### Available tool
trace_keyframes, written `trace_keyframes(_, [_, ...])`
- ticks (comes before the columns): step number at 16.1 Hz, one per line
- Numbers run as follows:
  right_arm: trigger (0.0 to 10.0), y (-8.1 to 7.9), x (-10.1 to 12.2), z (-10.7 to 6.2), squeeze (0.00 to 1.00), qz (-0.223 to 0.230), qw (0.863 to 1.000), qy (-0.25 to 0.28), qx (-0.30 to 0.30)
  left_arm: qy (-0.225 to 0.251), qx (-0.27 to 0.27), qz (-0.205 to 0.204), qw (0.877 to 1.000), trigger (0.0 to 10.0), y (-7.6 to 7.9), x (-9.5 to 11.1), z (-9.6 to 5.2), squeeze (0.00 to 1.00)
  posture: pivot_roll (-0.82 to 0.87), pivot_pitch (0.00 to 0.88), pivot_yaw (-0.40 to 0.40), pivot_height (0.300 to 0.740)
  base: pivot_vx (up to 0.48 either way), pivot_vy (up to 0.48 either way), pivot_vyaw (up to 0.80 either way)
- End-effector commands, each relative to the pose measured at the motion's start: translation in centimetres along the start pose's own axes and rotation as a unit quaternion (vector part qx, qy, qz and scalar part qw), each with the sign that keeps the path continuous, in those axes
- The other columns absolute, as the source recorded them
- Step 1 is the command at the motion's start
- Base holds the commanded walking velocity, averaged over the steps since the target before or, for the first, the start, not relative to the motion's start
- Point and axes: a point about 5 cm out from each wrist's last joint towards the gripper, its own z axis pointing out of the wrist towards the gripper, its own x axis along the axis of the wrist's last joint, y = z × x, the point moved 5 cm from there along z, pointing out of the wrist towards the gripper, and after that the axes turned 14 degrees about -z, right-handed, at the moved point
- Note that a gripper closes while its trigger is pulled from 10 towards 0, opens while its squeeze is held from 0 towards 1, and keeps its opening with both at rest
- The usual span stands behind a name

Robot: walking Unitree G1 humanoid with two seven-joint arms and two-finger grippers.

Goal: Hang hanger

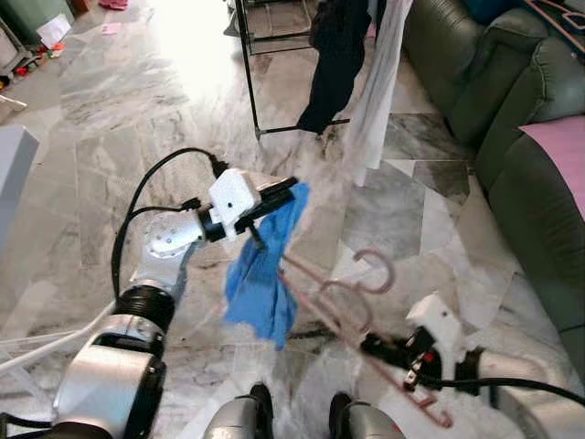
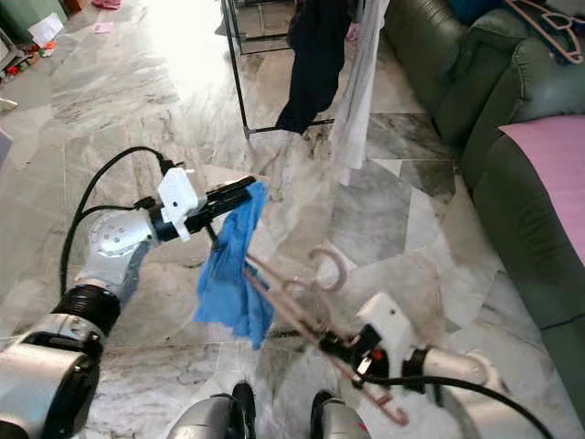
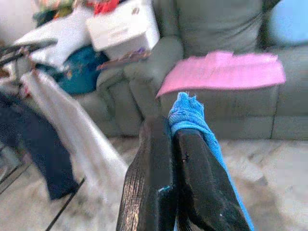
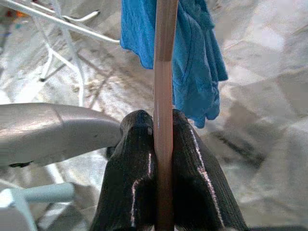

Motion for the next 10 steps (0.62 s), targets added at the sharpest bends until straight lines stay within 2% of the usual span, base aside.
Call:
trace_keyframes(1, [10.0,-1.1,-0.3,0.5,0.0,0.01,1.0,0.0,0.027,0.014,-0.02,0.001,1.0,10.0,0.6,0.5,0.1,0.0,-0.15,0.232,0.087,0.74,0.0,0.0,0.0])
trace_keyframes(2, [10.0,-1.3,-0.5,0.7,0.0,0.011,0.999,-0.003,0.031,0.013,-0.037,-0.009,0.999,10.0,1.2,0.3,0.2,0.0,-0.14,0.231,0.087,0.74,0.0,0.0,0.0])
trace_keyframes(3, [10.0,-1.4,-0.7,0.8,0.0,0.01,0.999,-0.008,0.035,-0.008,-0.069,-0.025,0.997,10.0,2.1,-0.6,-0.1,0.0,-0.14,0.229,0.085,0.74,0.0,0.0,0.0])
trace_keyframes(6, [10.0,-0.6,-1.2,0.5,0.0,0.008,1.0,-0.019,0.018,-0.036,-0.078,-0.037,0.996,10.0,1.9,-1.4,-1.0,0.0,-0.14,0.226,0.084,0.74,0.0,0.0,0.0])
trace_keyframes(8, [10.0,-0.3,-2.2,-0.1,0.0,0.009,0.999,-0.038,0.015,-0.032,-0.063,-0.041,0.997,10.0,1.1,-1.0,-1.3,0.0,-0.15,0.224,0.083,0.74,0.0,0.0,0.0])
trace_keyframes(9, [10.0,-0.1,-2.6,0.0,0.0,0.016,0.999,-0.04,0.012,-0.018,-0.066,-0.047,0.997,10.0,1.0,-0.4,-1.1,0.0,-0.15,0.222,0.08,0.74,0.0,0.0,0.0])
trace_keyframes(10, [10.0,0.3,-3.4,0.8,0.0,0.043,0.998,-0.039,-0.003,0.004,-0.081,-0.052,0.995,10.0,1.5,0.6,-0.5,0.0,-0.15,0.221,0.08,0.74,0.0,0.0,0.0])
